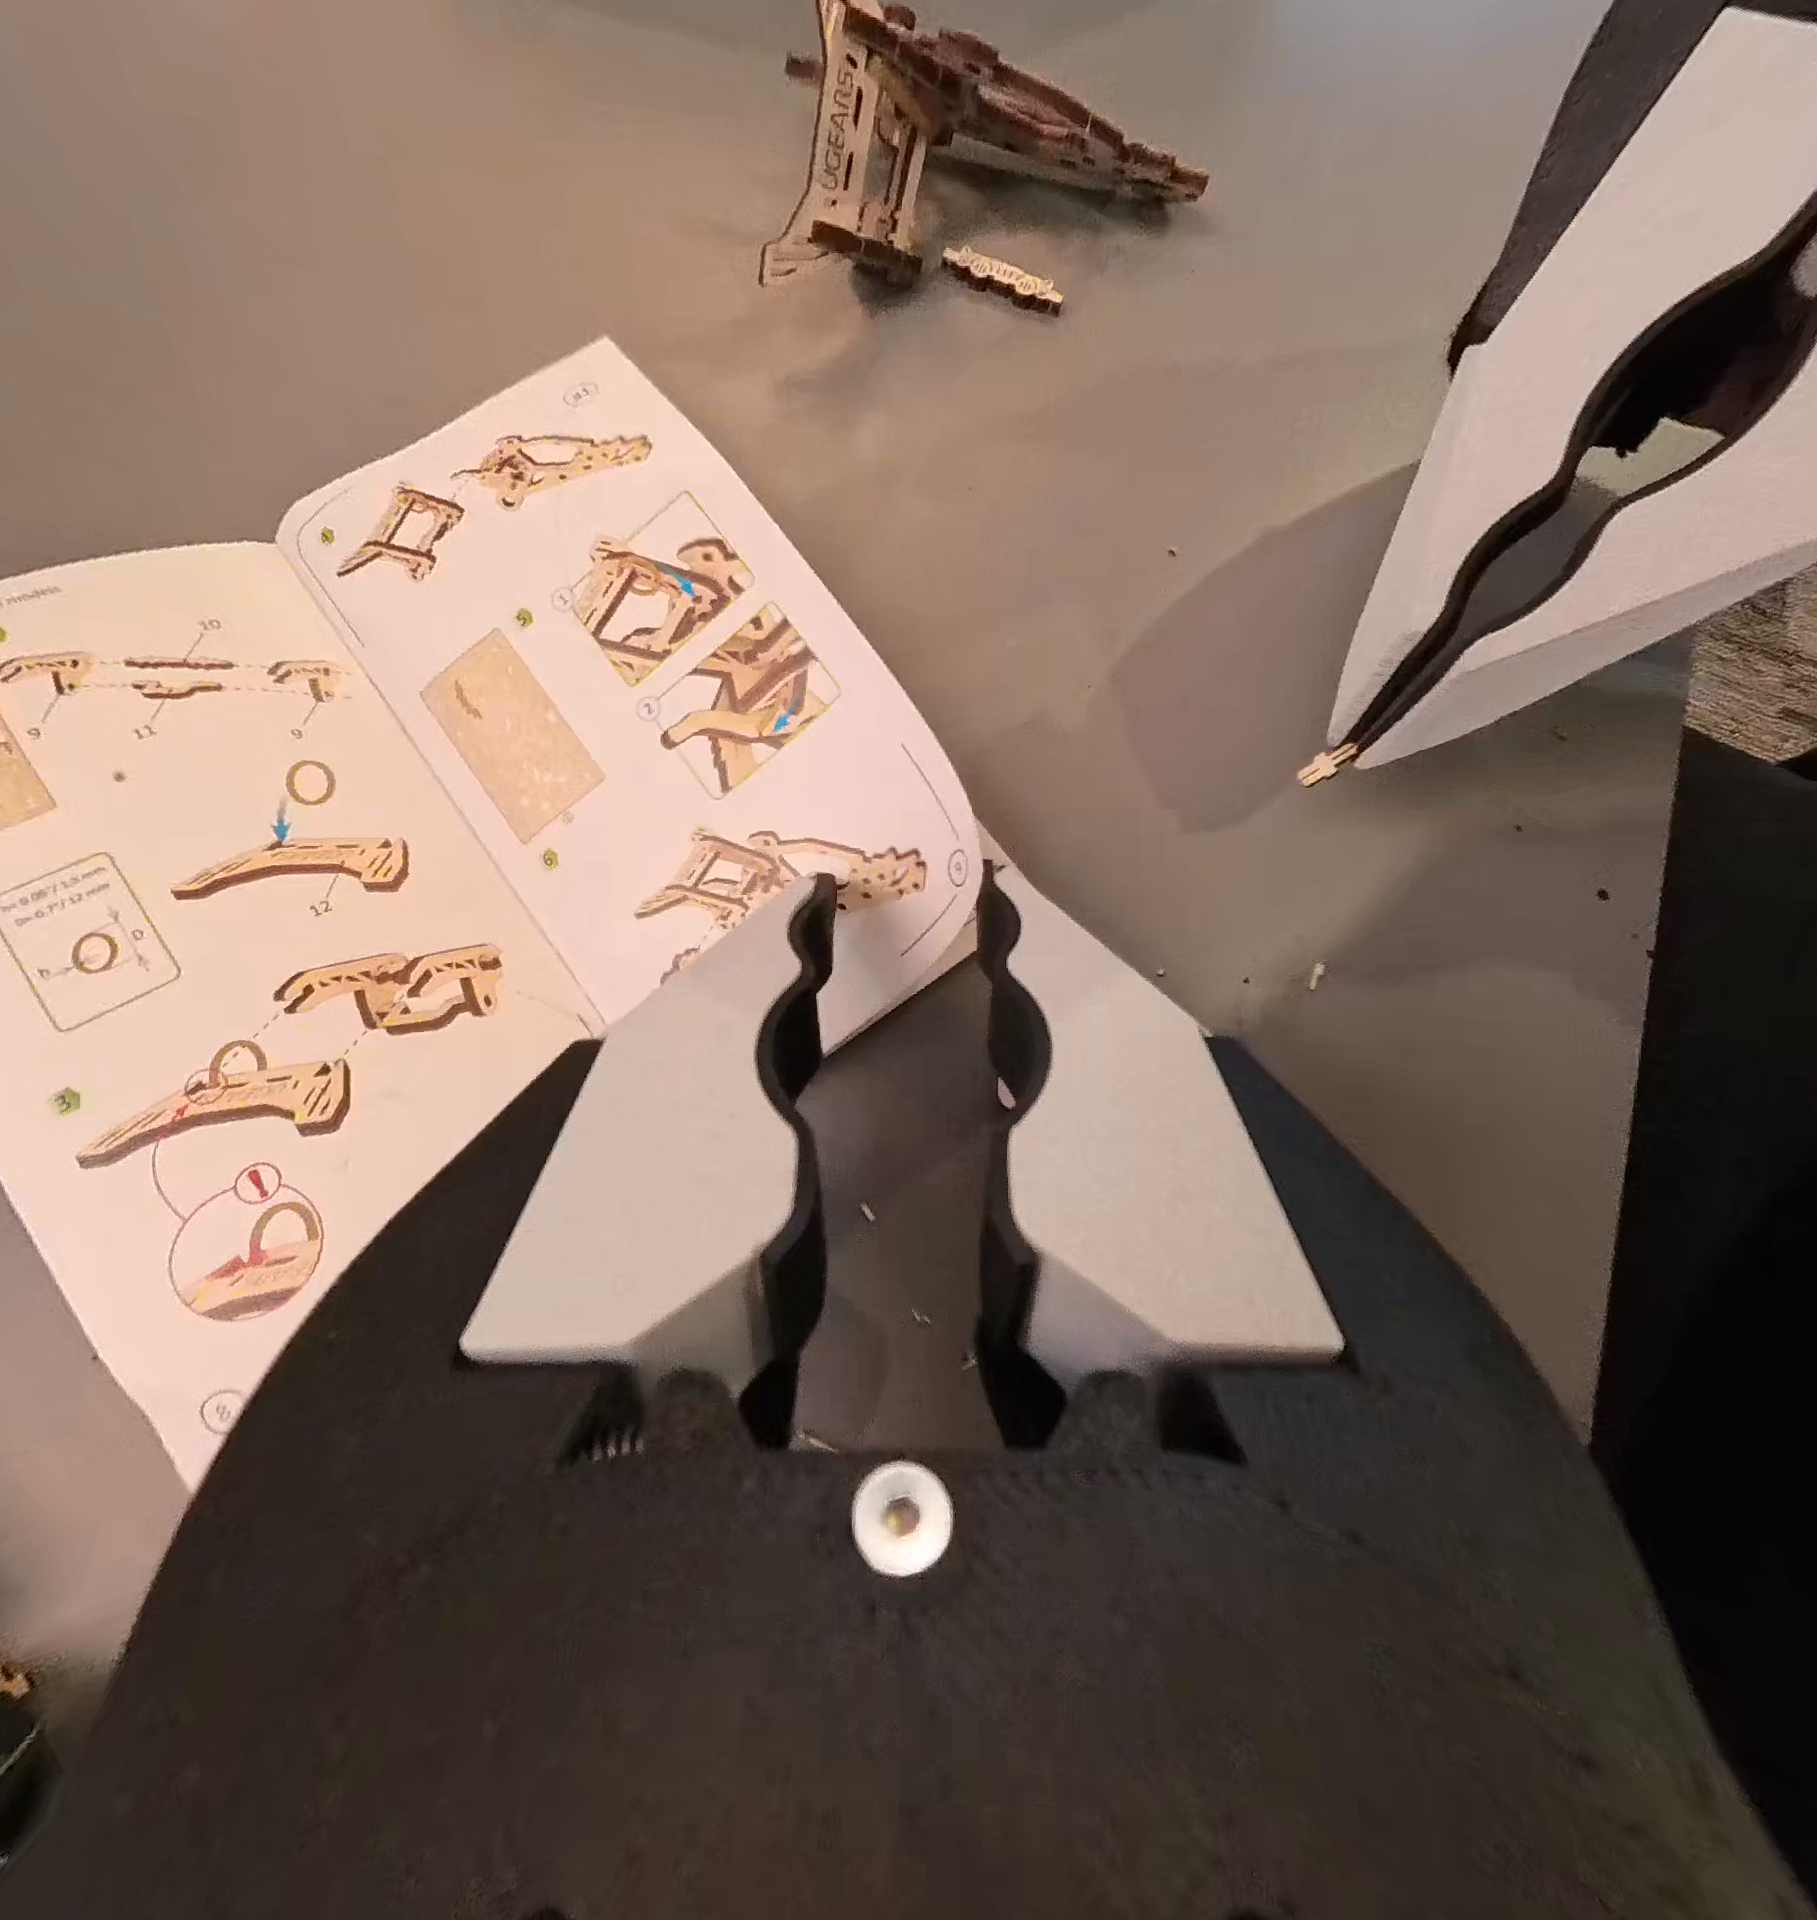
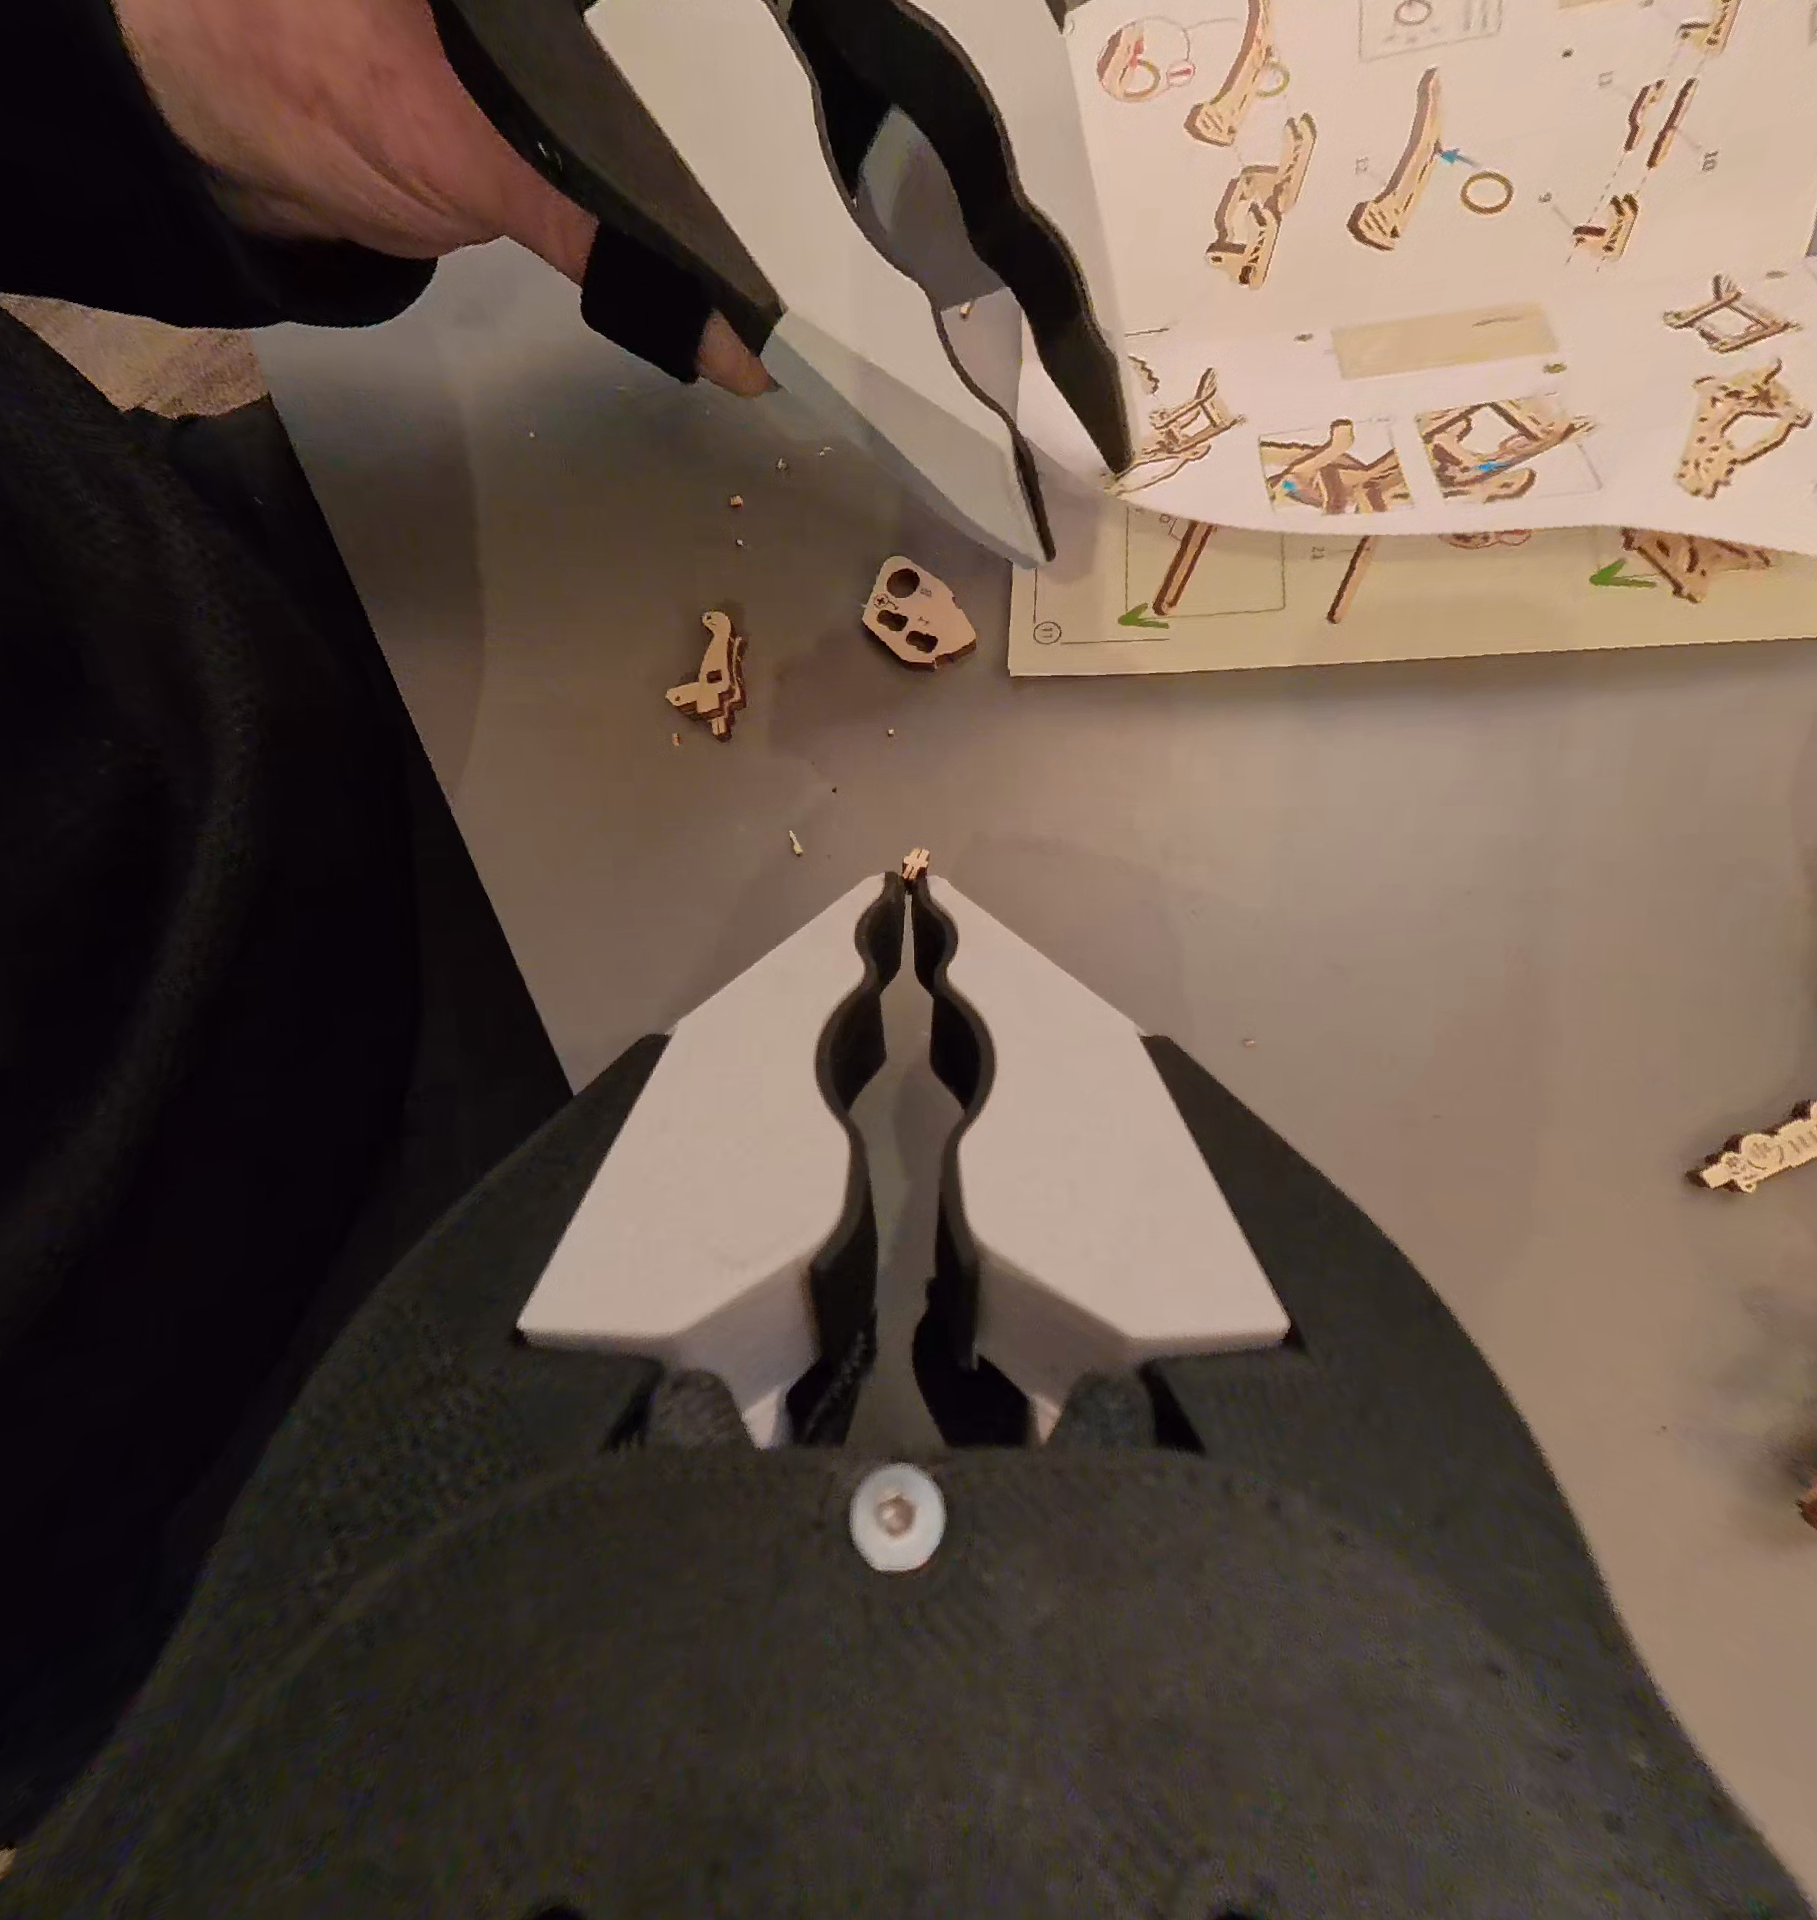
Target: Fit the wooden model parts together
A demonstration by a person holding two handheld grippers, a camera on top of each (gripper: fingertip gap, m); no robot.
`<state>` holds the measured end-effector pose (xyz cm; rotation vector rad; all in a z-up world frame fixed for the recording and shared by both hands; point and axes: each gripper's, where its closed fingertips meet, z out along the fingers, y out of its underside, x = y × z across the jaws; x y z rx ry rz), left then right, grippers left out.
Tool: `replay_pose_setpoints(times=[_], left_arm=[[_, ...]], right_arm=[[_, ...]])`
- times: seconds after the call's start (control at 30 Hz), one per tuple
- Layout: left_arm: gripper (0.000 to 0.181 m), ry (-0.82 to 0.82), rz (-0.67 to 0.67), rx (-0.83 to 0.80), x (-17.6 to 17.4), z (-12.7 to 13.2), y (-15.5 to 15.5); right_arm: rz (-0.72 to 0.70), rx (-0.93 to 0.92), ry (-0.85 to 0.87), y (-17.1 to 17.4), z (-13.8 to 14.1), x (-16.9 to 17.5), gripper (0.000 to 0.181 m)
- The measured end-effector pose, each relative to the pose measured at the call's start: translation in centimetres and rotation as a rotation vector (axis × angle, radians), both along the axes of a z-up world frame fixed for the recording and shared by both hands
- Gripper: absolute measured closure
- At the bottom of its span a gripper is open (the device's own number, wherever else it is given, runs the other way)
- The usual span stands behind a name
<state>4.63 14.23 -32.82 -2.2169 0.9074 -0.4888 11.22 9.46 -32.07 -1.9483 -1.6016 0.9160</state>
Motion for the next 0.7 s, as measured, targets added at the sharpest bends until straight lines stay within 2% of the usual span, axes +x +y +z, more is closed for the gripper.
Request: replay_pose_setpoints(times=[0.03,0.7], left_arm=[[0.156,0.000,-0.003,-0.006,0.05,-0.07,-0.01],[0.158,-0.012,0.002,-0.005,-0.20,-0.34,0.01]], right_arm=[[-0.002,-0.002,0.001,0.05,-0.03,0.01,0.181],[-0.015,-0.021,-0.003,0.32,-0.60,0.26,0.181]])
